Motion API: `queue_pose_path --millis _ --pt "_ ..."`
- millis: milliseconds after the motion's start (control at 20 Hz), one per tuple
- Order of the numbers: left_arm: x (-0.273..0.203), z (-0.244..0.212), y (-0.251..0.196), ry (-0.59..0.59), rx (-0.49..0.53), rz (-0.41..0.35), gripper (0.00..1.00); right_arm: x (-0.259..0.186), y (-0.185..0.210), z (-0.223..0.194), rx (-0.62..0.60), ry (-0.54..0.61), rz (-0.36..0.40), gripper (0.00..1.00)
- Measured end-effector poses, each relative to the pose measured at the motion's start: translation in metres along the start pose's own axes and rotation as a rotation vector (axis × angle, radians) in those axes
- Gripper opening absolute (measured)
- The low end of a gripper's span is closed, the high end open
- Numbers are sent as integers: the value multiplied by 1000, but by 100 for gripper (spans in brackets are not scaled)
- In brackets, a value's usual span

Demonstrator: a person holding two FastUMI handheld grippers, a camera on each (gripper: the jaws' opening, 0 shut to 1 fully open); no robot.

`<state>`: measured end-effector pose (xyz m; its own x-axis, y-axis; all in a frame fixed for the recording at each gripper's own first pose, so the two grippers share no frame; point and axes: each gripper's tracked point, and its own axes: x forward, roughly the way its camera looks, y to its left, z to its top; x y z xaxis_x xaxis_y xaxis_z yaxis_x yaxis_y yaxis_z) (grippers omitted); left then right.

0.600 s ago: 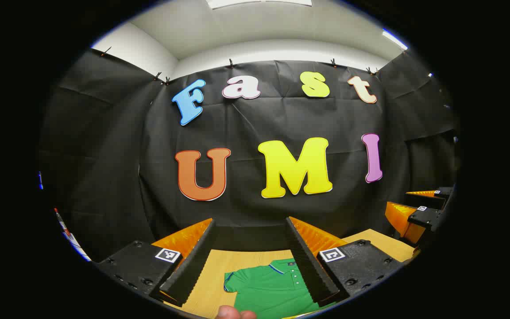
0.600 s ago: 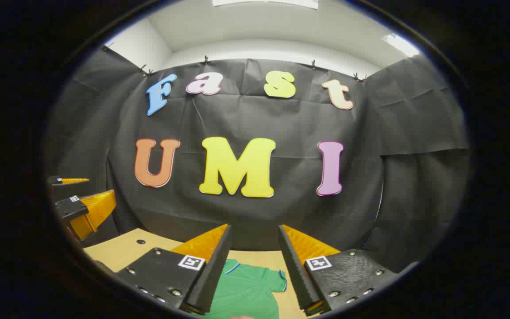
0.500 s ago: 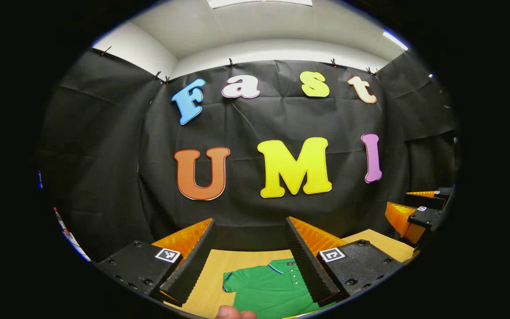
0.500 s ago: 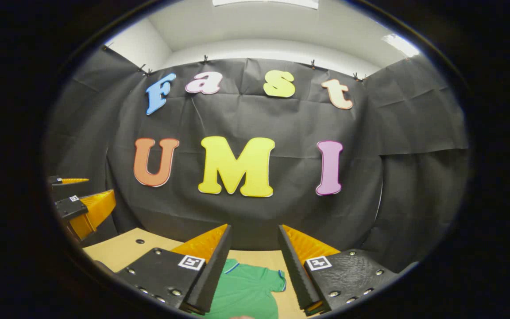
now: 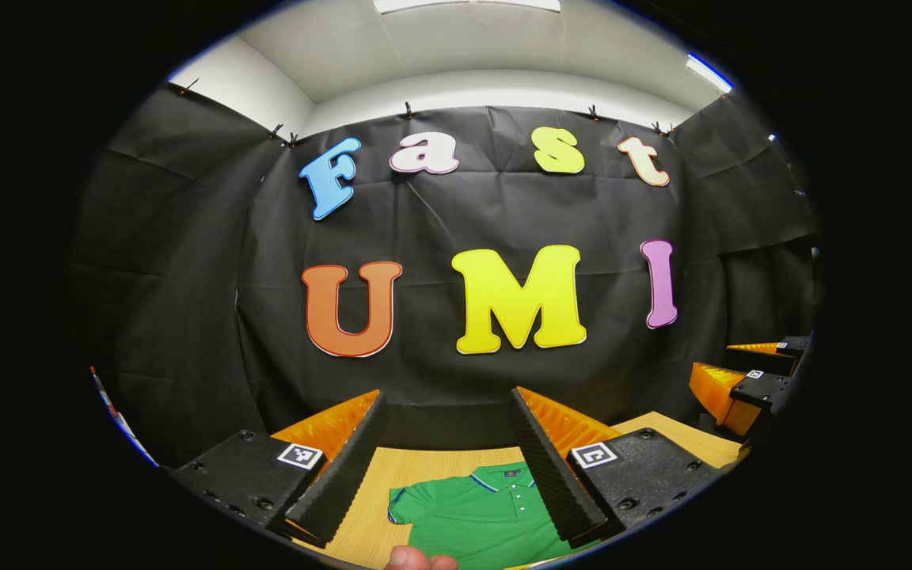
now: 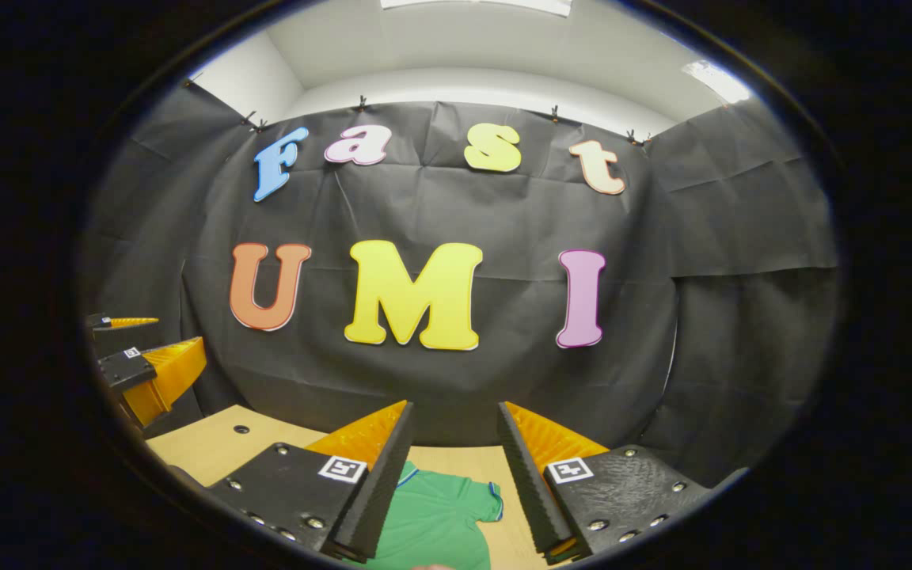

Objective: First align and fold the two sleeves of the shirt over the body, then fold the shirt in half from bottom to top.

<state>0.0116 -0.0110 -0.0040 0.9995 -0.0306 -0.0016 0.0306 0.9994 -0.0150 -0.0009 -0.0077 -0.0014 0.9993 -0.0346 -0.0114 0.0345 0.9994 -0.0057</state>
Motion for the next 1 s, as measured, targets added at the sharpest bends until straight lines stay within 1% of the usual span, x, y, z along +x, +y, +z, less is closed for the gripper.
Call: queue_pose_path --millis 700,1000 --pt "2 -10 1 20 -10 -2 98 -3 -3 -4 7 23 -25 68" --pt "6 -19 -5 45 -14 -23 98 -5 -11 -9 -6 54 -37 68"
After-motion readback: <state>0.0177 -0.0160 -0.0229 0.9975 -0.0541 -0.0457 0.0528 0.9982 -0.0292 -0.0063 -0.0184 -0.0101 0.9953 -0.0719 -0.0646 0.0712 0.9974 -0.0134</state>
